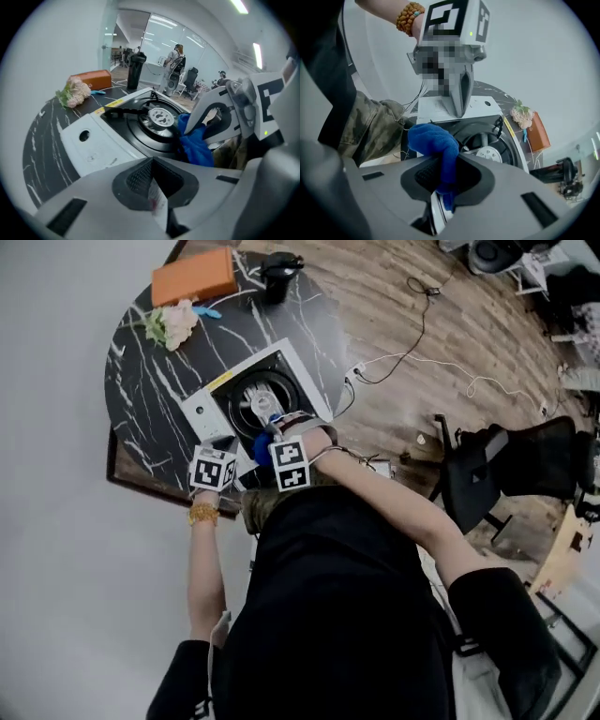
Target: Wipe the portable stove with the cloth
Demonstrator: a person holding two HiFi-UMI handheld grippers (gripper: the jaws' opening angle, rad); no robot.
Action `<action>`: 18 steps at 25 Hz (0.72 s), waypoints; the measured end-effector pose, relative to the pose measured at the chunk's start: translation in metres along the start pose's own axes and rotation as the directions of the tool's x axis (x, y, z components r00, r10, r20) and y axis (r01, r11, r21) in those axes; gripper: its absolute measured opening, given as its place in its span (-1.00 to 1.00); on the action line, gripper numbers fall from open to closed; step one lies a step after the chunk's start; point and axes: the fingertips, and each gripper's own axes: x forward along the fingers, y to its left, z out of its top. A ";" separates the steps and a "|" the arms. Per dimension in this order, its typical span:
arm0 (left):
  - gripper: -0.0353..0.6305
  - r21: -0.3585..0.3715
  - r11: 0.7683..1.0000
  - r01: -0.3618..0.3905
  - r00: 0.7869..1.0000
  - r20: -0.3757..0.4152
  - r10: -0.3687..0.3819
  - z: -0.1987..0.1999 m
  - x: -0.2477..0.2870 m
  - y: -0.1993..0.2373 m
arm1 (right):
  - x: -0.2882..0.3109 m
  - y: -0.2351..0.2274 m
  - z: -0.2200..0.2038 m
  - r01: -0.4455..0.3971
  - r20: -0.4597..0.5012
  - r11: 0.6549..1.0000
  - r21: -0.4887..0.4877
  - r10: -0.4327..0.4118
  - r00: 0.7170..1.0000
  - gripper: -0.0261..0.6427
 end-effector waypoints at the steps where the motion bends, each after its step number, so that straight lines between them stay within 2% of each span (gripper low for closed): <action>1: -0.87 0.010 1.000 0.008 1.000 0.001 -0.008 0.004 0.001 -0.005 | 0.001 -0.002 0.003 0.003 -0.004 1.000 -0.020 -0.003 1.000 -0.77; 3: -0.87 0.042 0.999 -0.013 0.999 0.033 0.011 0.017 0.001 -0.005 | -0.002 -0.012 0.004 -0.004 0.032 1.000 0.006 0.003 0.999 -0.77; 5: -0.87 0.001 1.000 -0.020 0.997 0.072 0.019 0.019 -0.002 -0.005 | -0.014 -0.013 0.008 -0.048 0.162 0.990 0.131 0.027 0.986 -0.77; 6: -0.87 -0.037 0.999 -0.009 0.996 0.087 0.012 0.019 -0.005 -0.005 | -0.026 -0.014 0.012 -0.084 0.259 0.972 0.219 0.025 0.965 -0.77; 7: -0.86 -0.073 0.997 0.007 0.994 0.109 0.001 0.021 -0.010 -0.004 | -0.042 -0.016 0.016 -0.127 0.365 0.943 0.307 0.006 0.931 -0.77; 9: -0.75 -0.115 0.991 0.063 0.975 0.219 -0.037 0.042 -0.031 -0.009 | -0.081 -0.025 0.016 -0.185 0.529 0.884 0.429 -0.080 0.845 -0.77; 10: -0.64 -0.105 0.988 0.113 0.950 0.304 -0.076 0.059 -0.046 -0.016 | -0.099 -0.030 0.011 -0.178 0.569 0.869 0.462 -0.136 0.811 -0.77; 11: -0.46 -0.070 0.982 0.178 0.911 0.389 -0.137 0.077 -0.062 -0.028 | -0.116 -0.035 0.006 -0.151 0.589 0.862 0.483 -0.193 0.785 -0.77; 12: -0.28 -0.022 0.968 0.251 0.864 0.456 -0.214 0.094 -0.078 -0.042 | -0.131 -0.040 0.001 -0.114 0.602 0.860 0.497 -0.247 0.759 -0.77; 13: -0.23 0.021 0.946 0.325 0.818 0.496 -0.292 0.106 -0.091 -0.057 | -0.144 -0.044 -0.001 -0.075 0.616 0.862 0.502 -0.295 0.730 -0.77; 15: -0.22 0.062 0.890 0.451 0.750 0.515 -0.416 0.121 -0.102 -0.085 | -0.164 -0.052 0.002 -0.002 0.642 0.874 0.487 -0.356 0.679 -0.77; 17: -0.21 0.069 0.835 0.546 0.690 0.529 -0.494 0.134 -0.101 -0.103 | -0.174 -0.060 0.005 0.080 0.644 0.880 0.468 -0.402 0.651 -0.77; 18: -0.35 0.056 0.807 0.588 0.658 0.547 -0.518 0.139 -0.101 -0.105 | -0.174 -0.064 0.004 0.121 0.638 0.876 0.466 -0.428 0.641 -0.77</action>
